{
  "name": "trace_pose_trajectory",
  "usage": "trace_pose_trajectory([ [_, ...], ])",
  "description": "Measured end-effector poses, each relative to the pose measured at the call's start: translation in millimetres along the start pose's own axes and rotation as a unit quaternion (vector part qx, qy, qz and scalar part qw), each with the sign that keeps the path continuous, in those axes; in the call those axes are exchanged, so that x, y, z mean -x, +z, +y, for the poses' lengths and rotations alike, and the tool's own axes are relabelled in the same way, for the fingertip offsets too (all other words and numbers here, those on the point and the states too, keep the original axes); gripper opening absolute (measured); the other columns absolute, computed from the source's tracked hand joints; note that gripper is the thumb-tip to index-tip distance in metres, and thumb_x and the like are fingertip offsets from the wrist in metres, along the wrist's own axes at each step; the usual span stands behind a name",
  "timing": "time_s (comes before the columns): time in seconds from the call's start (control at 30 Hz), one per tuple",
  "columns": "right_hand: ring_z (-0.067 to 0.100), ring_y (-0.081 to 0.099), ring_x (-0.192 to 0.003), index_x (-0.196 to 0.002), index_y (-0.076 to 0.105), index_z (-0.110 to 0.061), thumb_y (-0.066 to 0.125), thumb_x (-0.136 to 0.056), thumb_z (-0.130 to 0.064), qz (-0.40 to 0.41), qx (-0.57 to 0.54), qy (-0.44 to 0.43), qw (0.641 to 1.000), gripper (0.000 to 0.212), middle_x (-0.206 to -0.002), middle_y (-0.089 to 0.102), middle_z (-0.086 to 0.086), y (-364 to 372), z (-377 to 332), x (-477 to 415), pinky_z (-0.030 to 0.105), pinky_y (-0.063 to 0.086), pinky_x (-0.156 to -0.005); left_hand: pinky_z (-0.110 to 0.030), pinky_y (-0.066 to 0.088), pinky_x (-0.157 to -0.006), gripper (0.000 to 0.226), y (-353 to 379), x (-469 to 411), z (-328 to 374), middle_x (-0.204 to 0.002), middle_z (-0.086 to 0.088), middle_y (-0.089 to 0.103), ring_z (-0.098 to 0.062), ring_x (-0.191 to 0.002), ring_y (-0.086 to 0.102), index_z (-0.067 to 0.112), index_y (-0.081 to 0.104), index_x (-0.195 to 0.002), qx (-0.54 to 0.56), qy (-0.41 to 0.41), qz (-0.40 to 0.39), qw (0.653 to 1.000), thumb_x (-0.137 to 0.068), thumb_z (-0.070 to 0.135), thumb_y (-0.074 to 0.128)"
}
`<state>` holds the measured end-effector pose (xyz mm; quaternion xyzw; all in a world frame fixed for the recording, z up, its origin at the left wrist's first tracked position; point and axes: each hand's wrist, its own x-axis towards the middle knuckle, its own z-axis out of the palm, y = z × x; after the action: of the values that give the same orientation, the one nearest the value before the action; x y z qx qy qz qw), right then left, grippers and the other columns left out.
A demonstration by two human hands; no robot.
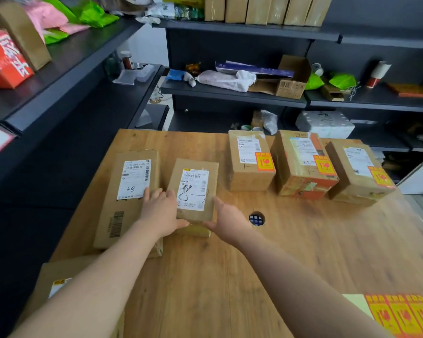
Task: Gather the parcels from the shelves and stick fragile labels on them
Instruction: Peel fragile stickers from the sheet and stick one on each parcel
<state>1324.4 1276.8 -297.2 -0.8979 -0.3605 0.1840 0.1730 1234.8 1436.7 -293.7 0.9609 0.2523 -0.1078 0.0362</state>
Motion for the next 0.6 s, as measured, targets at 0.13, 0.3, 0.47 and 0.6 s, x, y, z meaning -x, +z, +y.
trace_pose_trajectory([
  [0.13, 0.022, 0.062, -0.099, -0.130, 0.042, -0.016, 0.070, -0.081, -0.030, 0.010, -0.051, 0.020, 0.998, 0.057, -0.115, 0.064, 0.005, 3, 4, 11, 0.034, 0.055, -0.078, -0.054, 0.003, -0.114, 0.086, 1, 13, 6, -0.114, -0.003, 0.062, -0.025, -0.116, 0.052, 0.012, 0.042, -0.129, 0.016, 0.004, 0.036, 0.999, -0.068, 0.068, 0.065],
  [0.3, 0.014, 0.062, -0.103, -0.123, 0.052, -0.023, 0.077, -0.074, -0.031, 0.020, -0.097, 0.024, 0.995, 0.055, -0.116, 0.065, -0.003, -4, 26, 62, 0.026, 0.051, -0.081, -0.046, 0.028, -0.107, 0.076, 7, 59, 27, -0.113, -0.001, 0.061, -0.022, -0.109, 0.056, 0.020, 0.049, -0.122, 0.123, 0.010, 0.050, 0.991, -0.064, 0.065, 0.071],
  [0.47, 0.007, 0.059, -0.108, -0.121, 0.055, -0.026, 0.078, -0.073, -0.031, 0.021, -0.116, 0.026, 0.993, 0.054, -0.118, 0.064, -0.012, -17, 55, 127, 0.022, 0.049, -0.086, -0.026, 0.039, -0.084, 0.085, 22, 118, 65, -0.124, -0.001, 0.056, -0.021, -0.112, 0.053, 0.016, 0.050, -0.129, 0.310, 0.013, 0.106, 0.945, -0.059, 0.049, 0.083],
  [0.6, 0.012, 0.059, -0.111, -0.128, 0.050, -0.024, 0.076, -0.074, -0.034, 0.010, -0.094, 0.027, 0.995, 0.060, -0.123, 0.063, -0.009, -21, 79, 171, 0.033, 0.050, -0.092, -0.023, 0.038, -0.077, 0.081, 39, 154, 98, -0.114, 0.002, 0.059, -0.018, -0.104, 0.056, 0.018, 0.054, -0.124, 0.340, 0.005, 0.114, 0.934, -0.055, 0.048, 0.085],
])
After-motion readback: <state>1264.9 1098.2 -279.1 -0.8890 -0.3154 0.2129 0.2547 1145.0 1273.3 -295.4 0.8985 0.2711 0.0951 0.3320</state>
